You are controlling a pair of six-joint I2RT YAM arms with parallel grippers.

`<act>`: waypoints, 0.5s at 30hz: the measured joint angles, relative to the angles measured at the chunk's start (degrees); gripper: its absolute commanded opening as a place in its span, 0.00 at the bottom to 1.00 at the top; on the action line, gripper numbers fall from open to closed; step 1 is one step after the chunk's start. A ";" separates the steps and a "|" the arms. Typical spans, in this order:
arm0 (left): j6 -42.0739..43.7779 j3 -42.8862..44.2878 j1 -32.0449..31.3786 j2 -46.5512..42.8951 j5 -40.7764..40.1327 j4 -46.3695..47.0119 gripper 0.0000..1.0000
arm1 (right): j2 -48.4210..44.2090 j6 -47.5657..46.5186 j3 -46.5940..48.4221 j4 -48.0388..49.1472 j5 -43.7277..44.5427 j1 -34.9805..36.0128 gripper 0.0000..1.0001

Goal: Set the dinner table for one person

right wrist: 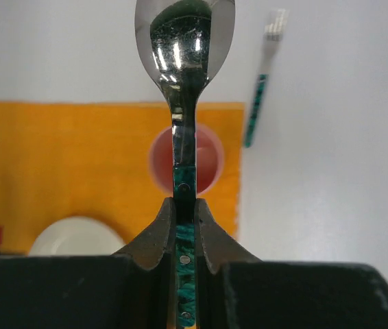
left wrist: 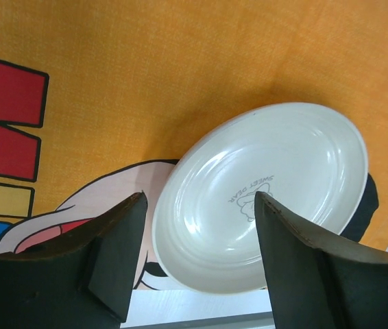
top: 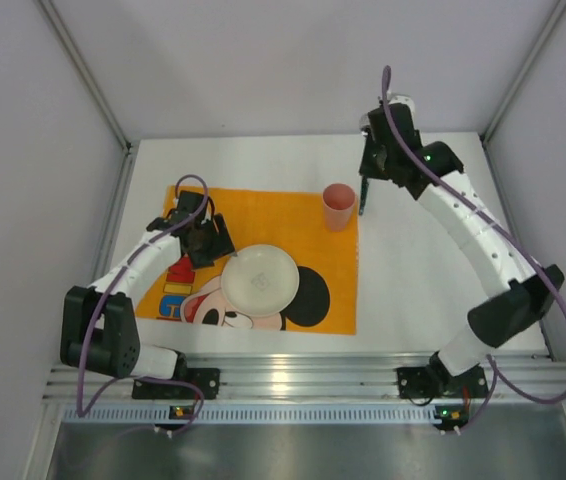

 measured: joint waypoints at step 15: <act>0.00 2.12 -0.02 -2.43 -1.90 -0.11 0.82 | -8.70 12.11 -30.25 3.63 -11.21 17.22 0.00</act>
